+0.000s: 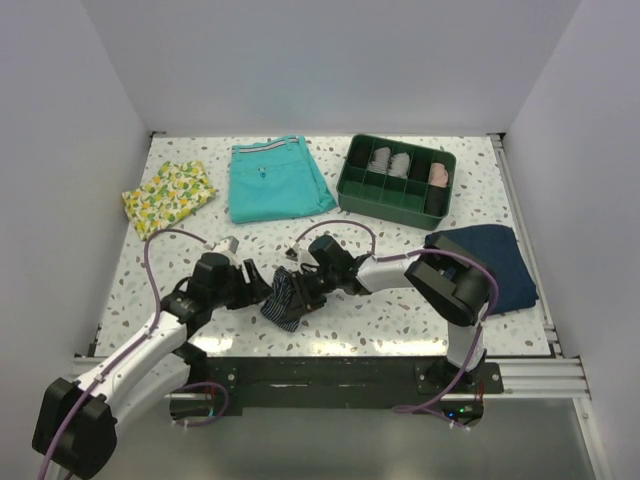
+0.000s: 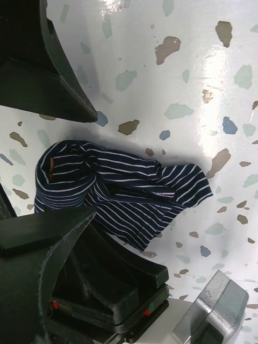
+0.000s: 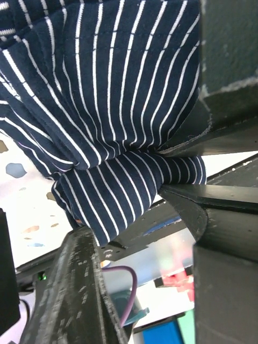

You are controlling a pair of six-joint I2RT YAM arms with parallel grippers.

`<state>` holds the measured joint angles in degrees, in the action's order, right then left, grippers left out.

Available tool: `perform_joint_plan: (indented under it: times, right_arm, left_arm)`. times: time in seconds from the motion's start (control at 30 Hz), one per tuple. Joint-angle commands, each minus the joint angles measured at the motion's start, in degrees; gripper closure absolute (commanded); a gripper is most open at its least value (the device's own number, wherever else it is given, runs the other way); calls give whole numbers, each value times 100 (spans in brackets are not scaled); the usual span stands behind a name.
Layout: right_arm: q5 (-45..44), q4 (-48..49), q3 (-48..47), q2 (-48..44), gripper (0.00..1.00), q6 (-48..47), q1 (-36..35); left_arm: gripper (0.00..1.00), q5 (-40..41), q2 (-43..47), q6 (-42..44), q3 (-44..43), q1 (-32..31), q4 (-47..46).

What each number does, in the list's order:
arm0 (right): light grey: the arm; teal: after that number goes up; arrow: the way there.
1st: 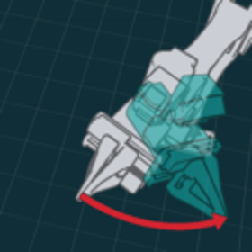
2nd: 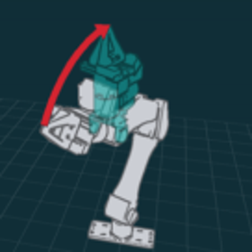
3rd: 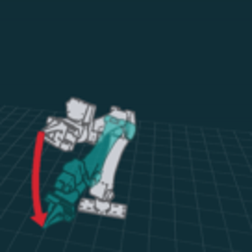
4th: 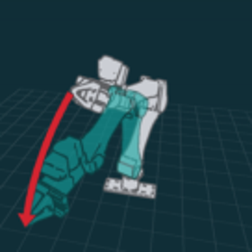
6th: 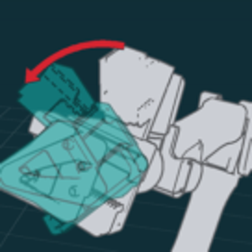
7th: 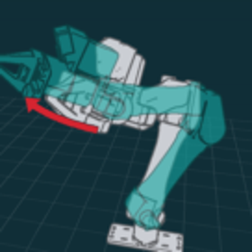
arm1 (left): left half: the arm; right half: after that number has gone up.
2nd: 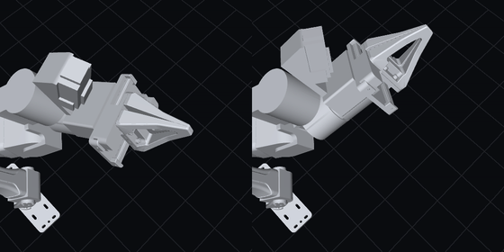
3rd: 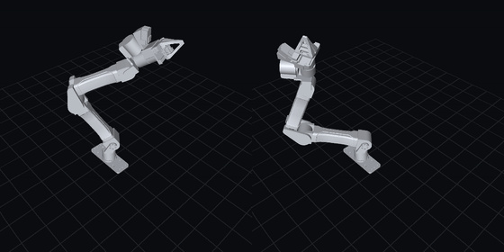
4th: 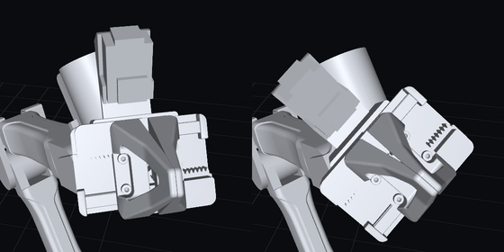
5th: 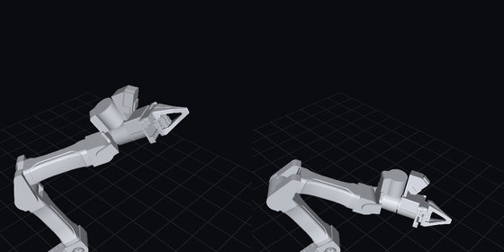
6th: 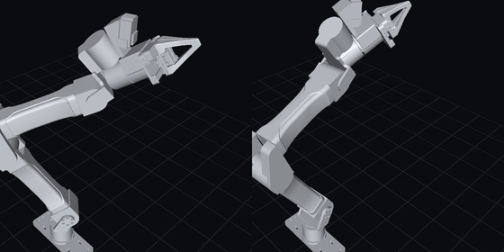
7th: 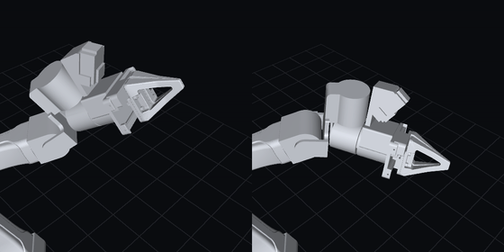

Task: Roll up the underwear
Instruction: Roll the underwear to the center of the board.

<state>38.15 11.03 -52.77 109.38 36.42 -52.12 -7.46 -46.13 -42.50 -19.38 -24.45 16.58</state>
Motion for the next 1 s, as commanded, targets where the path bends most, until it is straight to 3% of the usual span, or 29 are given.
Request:
perform_joint_plan:
  times: [0.0, 0.3, 0.53, 0.97]
  right_arm:
    - [-528, -1259, -207, 373, 79, -601, -18]
    - [-748, -1392, -400, 540, 78, -593, -9]
    - [-880, -1445, -436, 479, 78, -601, -9]
    - [-801, -1691, -348, -40, 72, -882, -88]
  left_arm:
    - [32, 228, 156, -390, 48, -235, 197]
    - [32, 289, 526, -856, 302, -649, 337]
    - [33, 500, 263, -927, 347, -790, 355]
    - [56, 1133, -677, -804, 119, -798, -93]
